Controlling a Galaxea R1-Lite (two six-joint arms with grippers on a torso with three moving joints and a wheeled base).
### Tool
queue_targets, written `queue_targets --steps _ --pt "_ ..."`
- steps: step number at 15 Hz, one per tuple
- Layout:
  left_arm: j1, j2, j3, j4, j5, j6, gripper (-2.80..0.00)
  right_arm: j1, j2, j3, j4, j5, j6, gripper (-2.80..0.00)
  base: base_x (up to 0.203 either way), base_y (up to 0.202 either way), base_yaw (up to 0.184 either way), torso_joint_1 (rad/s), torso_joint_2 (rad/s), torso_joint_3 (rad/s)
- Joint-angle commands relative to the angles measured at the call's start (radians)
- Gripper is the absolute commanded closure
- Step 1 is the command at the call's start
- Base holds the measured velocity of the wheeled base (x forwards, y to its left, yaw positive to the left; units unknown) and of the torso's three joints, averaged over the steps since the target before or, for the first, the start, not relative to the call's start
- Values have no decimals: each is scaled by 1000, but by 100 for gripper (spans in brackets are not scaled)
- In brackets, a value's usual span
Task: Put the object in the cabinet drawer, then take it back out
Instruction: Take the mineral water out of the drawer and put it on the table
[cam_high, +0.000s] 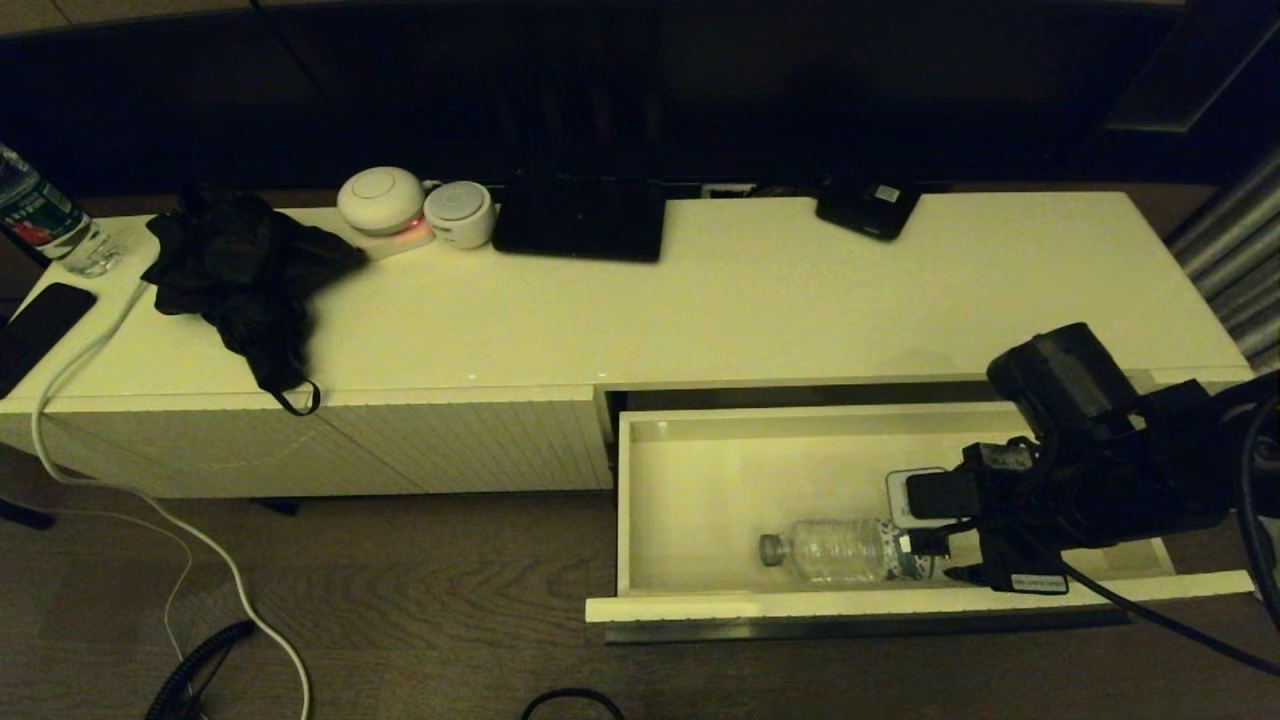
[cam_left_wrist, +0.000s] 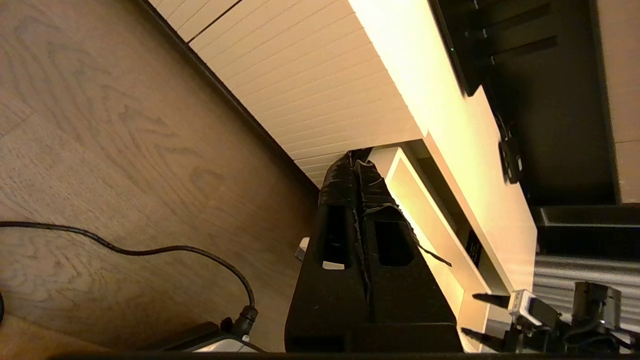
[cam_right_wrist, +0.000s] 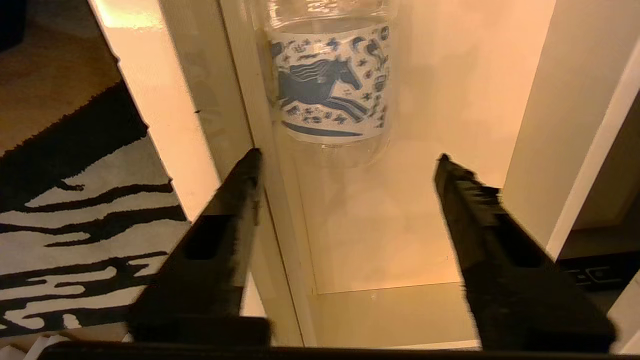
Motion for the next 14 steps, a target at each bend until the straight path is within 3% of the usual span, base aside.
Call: queue_targets --steps 1,6,11,14 --pt "0 -2 0 0 1 -6 0 0 11 -16 3 0 -7 -280 0 0 0 0 0 0" --pt "0 -2 2 0 1 -6 0 2 50 -54 29 18 -13 -280 0 0 0 0 0 0" --pt "0 -2 0 0 1 -6 0 1 78 -213 249 22 -45 -280 0 0 0 0 0 0" --pt "0 -2 0 0 1 -6 0 0 137 -286 274 51 -41 -280 0 0 0 0 0 0"
